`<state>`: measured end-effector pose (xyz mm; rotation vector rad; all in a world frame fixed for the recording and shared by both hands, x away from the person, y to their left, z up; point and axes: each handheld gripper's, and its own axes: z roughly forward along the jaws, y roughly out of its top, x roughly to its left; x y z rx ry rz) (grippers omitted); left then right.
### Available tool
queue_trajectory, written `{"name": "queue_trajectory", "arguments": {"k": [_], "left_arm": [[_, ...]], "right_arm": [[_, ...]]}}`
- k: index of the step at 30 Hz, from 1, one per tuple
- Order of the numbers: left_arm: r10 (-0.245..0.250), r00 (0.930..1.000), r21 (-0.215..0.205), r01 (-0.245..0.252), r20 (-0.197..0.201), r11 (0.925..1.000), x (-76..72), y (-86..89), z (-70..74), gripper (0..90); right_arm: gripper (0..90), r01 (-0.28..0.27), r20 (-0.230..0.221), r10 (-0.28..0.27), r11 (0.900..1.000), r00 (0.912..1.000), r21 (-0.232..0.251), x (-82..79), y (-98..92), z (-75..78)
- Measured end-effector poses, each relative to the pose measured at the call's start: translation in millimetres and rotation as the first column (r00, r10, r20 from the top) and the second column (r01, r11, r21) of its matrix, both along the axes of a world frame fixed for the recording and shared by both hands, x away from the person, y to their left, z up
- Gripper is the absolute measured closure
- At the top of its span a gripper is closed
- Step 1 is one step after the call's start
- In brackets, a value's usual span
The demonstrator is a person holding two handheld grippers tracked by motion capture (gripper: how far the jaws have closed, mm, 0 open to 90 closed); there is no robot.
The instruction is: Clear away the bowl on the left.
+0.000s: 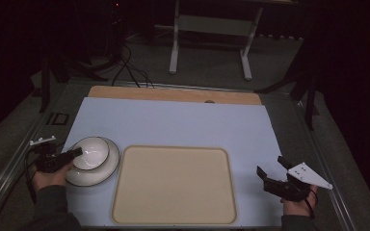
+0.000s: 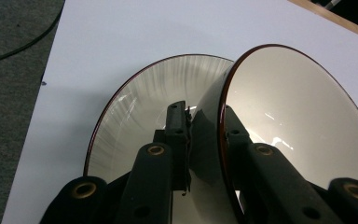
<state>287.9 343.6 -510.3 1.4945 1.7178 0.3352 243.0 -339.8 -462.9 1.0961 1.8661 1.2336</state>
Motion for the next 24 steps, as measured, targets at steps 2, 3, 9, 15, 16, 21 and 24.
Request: {"name": "queue_trajectory", "arguments": {"k": [2, 3, 9, 15, 16, 21, 24], "left_arm": [[0.002, 1.0000, -0.005, -0.002, 0.005, 1.0000, -0.6, 0.5, 0.3, 79.3], [0.004, 1.0000, -0.008, -0.004, 0.008, 1.0000, -0.8, 0.7, 0.6, 79.2], [0.009, 0.9998, -0.022, -0.008, 0.020, 0.9997, -2.3, 2.0, 1.9, 79.1], [0.015, 0.9987, -0.055, -0.012, 0.048, 0.9984, -5.3, 1.9, 5.3, 78.8], [0.015, 0.9986, -0.061, -0.012, 0.052, 0.9980, -5.8, 2.0, 5.9, 78.7], [0.015, 0.9974, -0.079, -0.009, 0.070, 0.9968, -8.1, 1.1, 8.6, 78.4], [0.014, 0.9966, -0.081, -0.008, 0.082, 0.9967, -9.3, 0.0, 10.3, 78.1]], "right_arm": [[13.9, 0.000, 0.000, 0.000, 1.000, 1.0000, 0.001, -0.1, -0.2, 0.1], [13.9, 0.001, -0.001, -0.001, 1.000, 1.0000, 0.002, 0.0, -0.2, 0.0], [13.9, 0.001, -0.001, -0.001, 1.000, 1.0000, 0.001, 0.0, -0.2, 0.0], [13.9, 0.002, 0.000, -0.002, 1.000, 1.0000, 0.002, 0.0, -0.4, 0.1], [13.9, 0.002, 0.000, -0.002, 1.000, 1.0000, 0.003, -0.1, -0.4, 0.1], [13.9, 0.004, 0.005, -0.004, 1.000, 1.0000, 0.001, -0.4, -0.8, 0.4], [14.0, 0.004, 0.005, -0.004, 1.000, 1.0000, 0.000, -0.3, -0.7, 0.4]]}}
